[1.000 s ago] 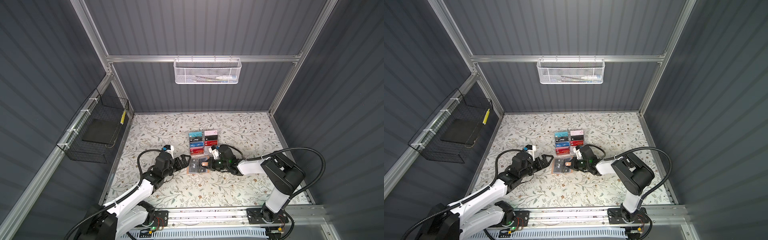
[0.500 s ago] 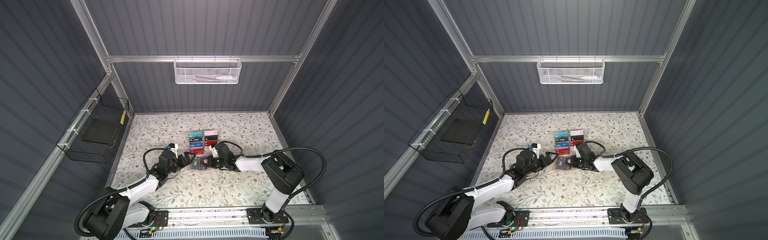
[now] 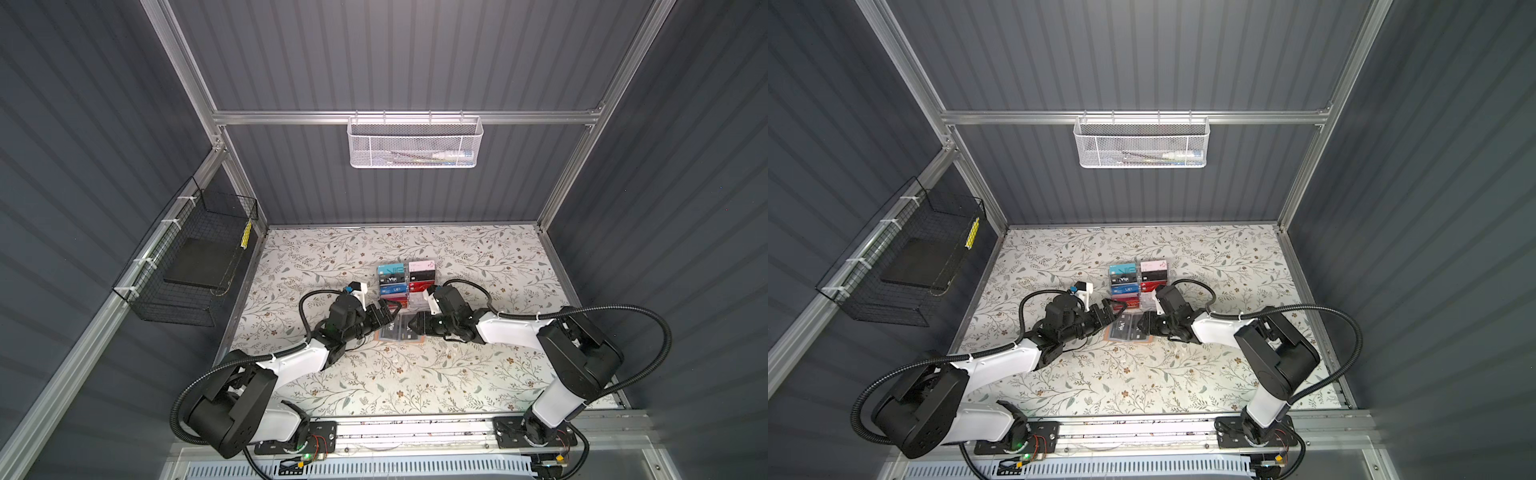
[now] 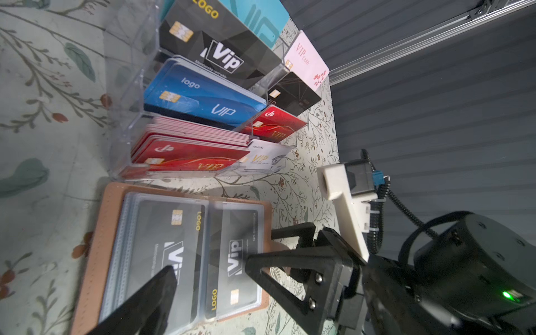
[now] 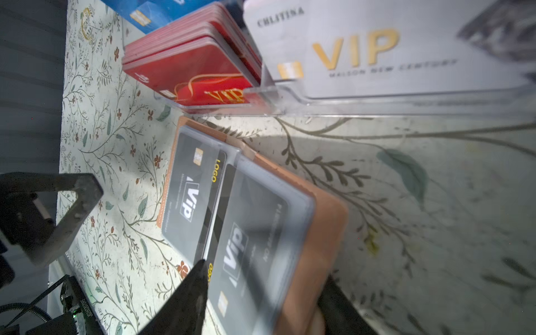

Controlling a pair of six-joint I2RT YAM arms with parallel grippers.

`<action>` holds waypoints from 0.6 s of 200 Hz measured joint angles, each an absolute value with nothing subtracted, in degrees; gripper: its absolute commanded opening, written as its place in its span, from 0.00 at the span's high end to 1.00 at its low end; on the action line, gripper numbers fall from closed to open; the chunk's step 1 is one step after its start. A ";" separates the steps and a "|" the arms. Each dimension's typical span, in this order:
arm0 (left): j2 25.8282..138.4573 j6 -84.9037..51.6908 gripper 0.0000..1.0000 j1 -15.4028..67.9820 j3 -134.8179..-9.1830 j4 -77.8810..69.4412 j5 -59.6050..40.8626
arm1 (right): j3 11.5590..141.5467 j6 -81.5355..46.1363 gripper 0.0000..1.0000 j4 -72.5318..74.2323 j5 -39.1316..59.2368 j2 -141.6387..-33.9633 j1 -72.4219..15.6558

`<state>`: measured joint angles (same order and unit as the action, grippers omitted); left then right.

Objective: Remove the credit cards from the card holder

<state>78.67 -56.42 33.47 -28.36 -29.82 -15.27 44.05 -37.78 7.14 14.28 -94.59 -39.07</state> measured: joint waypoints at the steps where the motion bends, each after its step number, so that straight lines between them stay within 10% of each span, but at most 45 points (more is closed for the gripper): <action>1: 78.76 -56.40 0.00 33.47 -28.38 -29.85 -15.27 | 44.03 -37.74 0.41 7.07 14.28 -94.50 -39.07; 37: 80.58 -56.66 0.00 33.47 -28.45 -30.55 -15.27 | 42.68 -36.67 0.34 4.75 11.88 -89.54 -39.07; 78: 80.47 -56.62 0.00 33.47 -28.45 -30.89 -15.03 | 42.85 -34.96 0.02 2.61 8.86 -86.30 -38.96; 120: 78.76 -56.25 0.00 33.39 -28.42 -29.41 -14.39 | 44.18 -34.06 0.01 2.33 8.54 -88.09 -37.67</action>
<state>78.76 -56.25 33.39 -28.42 -29.41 -14.39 44.18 -34.06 2.33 8.54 -88.09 -37.67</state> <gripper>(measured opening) 0.998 0.989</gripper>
